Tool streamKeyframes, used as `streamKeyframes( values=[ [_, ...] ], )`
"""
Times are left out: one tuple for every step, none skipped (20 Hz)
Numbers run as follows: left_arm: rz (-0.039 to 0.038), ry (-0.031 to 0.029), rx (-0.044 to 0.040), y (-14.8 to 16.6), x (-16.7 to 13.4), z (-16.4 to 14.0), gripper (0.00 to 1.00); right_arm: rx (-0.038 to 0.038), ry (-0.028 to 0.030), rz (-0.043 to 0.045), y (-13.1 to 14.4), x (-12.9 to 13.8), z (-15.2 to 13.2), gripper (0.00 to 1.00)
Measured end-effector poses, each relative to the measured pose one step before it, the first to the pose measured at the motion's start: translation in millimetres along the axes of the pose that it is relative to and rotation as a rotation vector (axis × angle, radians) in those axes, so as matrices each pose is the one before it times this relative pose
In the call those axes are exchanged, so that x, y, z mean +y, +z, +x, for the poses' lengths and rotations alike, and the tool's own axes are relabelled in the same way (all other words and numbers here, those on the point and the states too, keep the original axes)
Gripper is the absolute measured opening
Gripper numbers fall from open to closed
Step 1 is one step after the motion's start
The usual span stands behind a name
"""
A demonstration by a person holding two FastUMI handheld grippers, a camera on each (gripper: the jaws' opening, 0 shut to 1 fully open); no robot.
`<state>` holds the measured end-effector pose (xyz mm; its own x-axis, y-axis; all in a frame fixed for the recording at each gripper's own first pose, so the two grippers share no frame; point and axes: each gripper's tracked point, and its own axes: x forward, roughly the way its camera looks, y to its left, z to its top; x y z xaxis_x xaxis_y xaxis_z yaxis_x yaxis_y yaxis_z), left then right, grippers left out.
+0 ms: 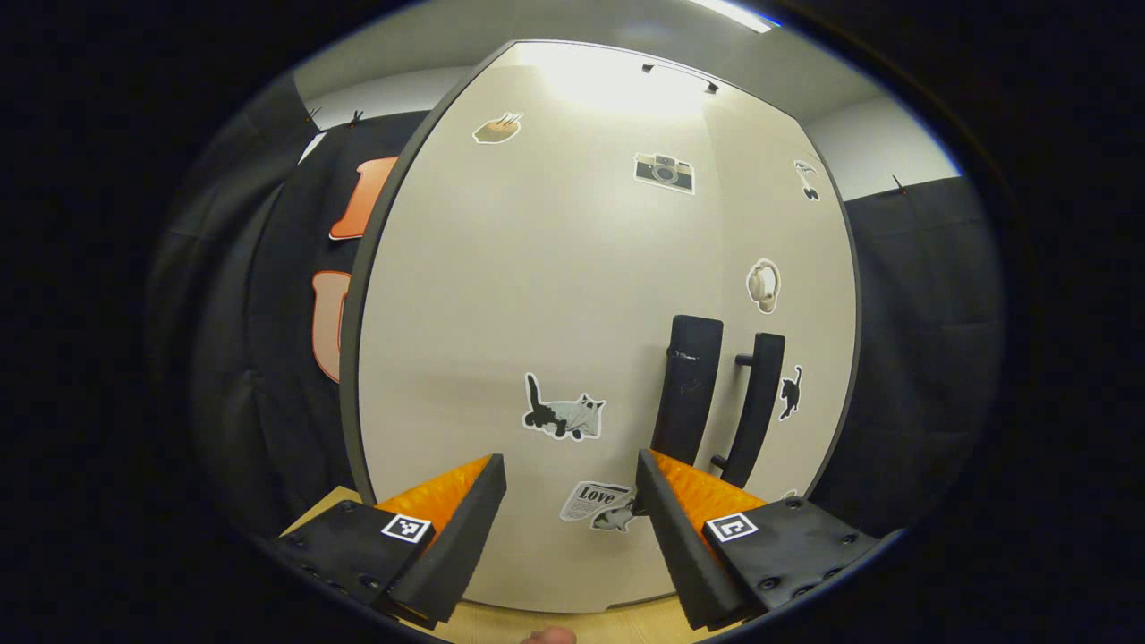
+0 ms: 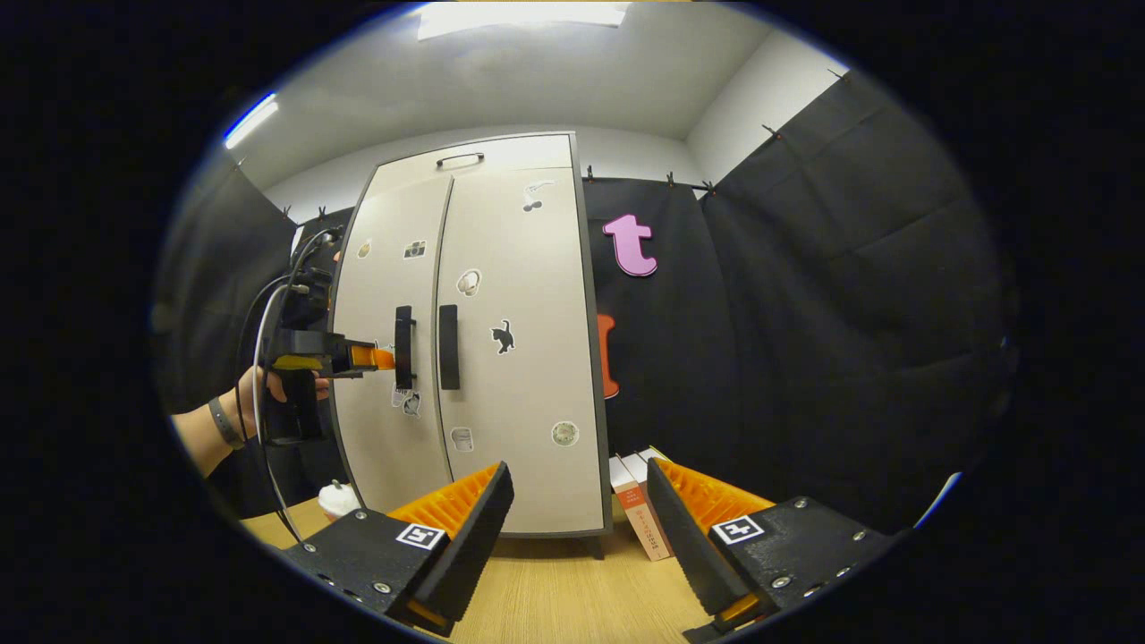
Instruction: Grab one shoe with the right hand and put it into the shoe cabinet, grab the other shoe with the left hand and put it into the shoe cabinet; then close the right door with the right hand and the left door with the left hand.
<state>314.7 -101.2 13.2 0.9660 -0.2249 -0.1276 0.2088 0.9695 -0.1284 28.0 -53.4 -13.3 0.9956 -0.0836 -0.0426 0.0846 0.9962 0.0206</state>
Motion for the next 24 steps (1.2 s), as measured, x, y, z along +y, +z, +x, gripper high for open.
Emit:
streamKeyframes(
  values=[
    [-0.00157, 0.00443, -0.00212, -1.02, -0.09, 0.48, 0.96, 0.00117, -0.00255, -0.00111, -0.16, -1.35, 0.12, 0.92],
    [0.0015, 0.00299, -0.00244, 0.57, -0.25, 0.46, 0.96, 0.00087, -0.00264, 0.00057, -0.54, -0.79, -0.93, 0.92],
    [0.00594, 0.00182, -0.00019, -0.26, -0.18, 1.87, 0.96, 0.00006, -0.00206, 0.00055, 0.05, -0.92, 0.32, 0.92],
    [0.00518, 0.00159, 0.00027, 0.36, 0.18, 0.67, 0.99, 0.0005, -0.00221, -0.00164, 0.03, -0.91, 0.5, 0.93],
    [0.00579, 0.00419, 0.00143, -0.14, 0.54, -0.06, 0.96, 0.00049, -0.00299, -0.00599, -0.48, -1.58, 0.48, 0.93],
    [0.0043, 0.00872, -0.00162, 1.71, 0.52, -3.38, 0.96, -0.00021, -0.00288, -0.00335, 0.66, -0.92, -0.17, 0.93],
    [0.00343, 0.00153, -0.00864, 3.69, -1.01, -5.21, 0.96, -0.0008, 0.00152, 0.00259, 0.07, -0.47, -0.06, 0.93],
    [0.00444, -0.0051, -0.02059, 7.58, -2.62, -7.79, 0.96, -0.00179, 0.00193, 0.00381, 0.73, 0.37, -1.29, 0.92],
    [0.00694, -0.00493, -0.01823, 7.18, -2.66, -11.86, 0.93, -0.00057, 0.00156, -0.0005, -0.04, 0.28, -0.07, 0.92],
    [0.01128, -0.00898, -0.01327, 5.84, -1.94, -14.55, 0.96, -0.00081, 0.00295, -0.00684, 0.36, 0.1, -0.8, 0.93],
    [0.01092, -0.00595, -0.00805, 4.8, -1.35, -16.75, 0.96, -0.00301, 0.0021, -0.00943, 0.6, -0.95, -0.85, 0.93],
    [0.00278, -0.00241, -0.00796, 3.76, -0.52, -15.39, 0.93, -0.00109, 0.00227, -0.00852, -0.34, -1.15, -1.28, 0.93],
    [-0.00148, -0.00474, -0.01137, 4.01, -1.21, -15.94, 0.96, -0.00096, 0.00221, -0.00404, -0.31, -0.99, -1.54, 0.93],
    [0.00027, -0.00017, -0.01925, 4.55, -0.2, -15.9, 0.96, 0.00136, 0.00475, -0.00079, 0.5, -0.15, -2.26, 0.93],
    [0.00485, 0.00437, -0.01881, 3.6, 0.73, -16.4, 0.96, 0.00158, 0.00468, 0.00146, 0.2, 0.42, -1.75, 0.93],
    [0.00388, 0.00624, -0.01377, 2.29, 1.0, -16.24, 0.96, 0.00228, 0.00478, 0.00211, -0.02, -0.09, -1.55, 0.93],
    [-0.00281, 0.00816, -0.0014, -1.09, 0.81, -15.49, 0.96, -0.00028, 0.00485, 0.00196, 0.27, 0.41, -0.91, 0.93],
    [-0.01195, 0.00963, 0.00573, -3.83, 0.79, -16.18, 0.96, 0.00032, 0.00149, 0.00138, 0.25, -0.29, -1.73, 0.93],
    [-0.00985, -0.00069, 0.00057, -4.37, -2.27, -15.0, 0.96, 0.00136, 0.00227, 0.0021, -0.04, 0.4, -1.51, 0.93],
    [0.00255, 0.00666, -0.00496, -3.01, 1.2, -15.0, 0.96, 0.0016, 0.00279, 0.00427, -0.2, 1.15, -1.78, 0.93],
    [0.01364, 0.01633, -0.00573, -4.3, 3.62, -12.13, 0.96, 0.00556, 0.00424, 0.00507, -1.41, 0.96, -1.17, 0.93],
    [0.01539, 0.02216, -0.00384, -4.47, 5.26, -11.21, 0.96, 0.00569, 0.00499, 0.00361, -1.5, 1.08, -0.35, 0.93],
    [0.00555, 0.01778, 0.00787, -6.29, 2.16, -12.11, 0.96, 0.00287, 0.00407, 0.00175, -0.14, 1.36, -0.76, 0.92],
    [-0.00555, 0.00879, 0.0134, -8.06, 1.56, -11.08, 0.96, 0.00076, 0.00377, -0.00143, 0.71, 1.39, -1.81, 0.93]
  ],
)
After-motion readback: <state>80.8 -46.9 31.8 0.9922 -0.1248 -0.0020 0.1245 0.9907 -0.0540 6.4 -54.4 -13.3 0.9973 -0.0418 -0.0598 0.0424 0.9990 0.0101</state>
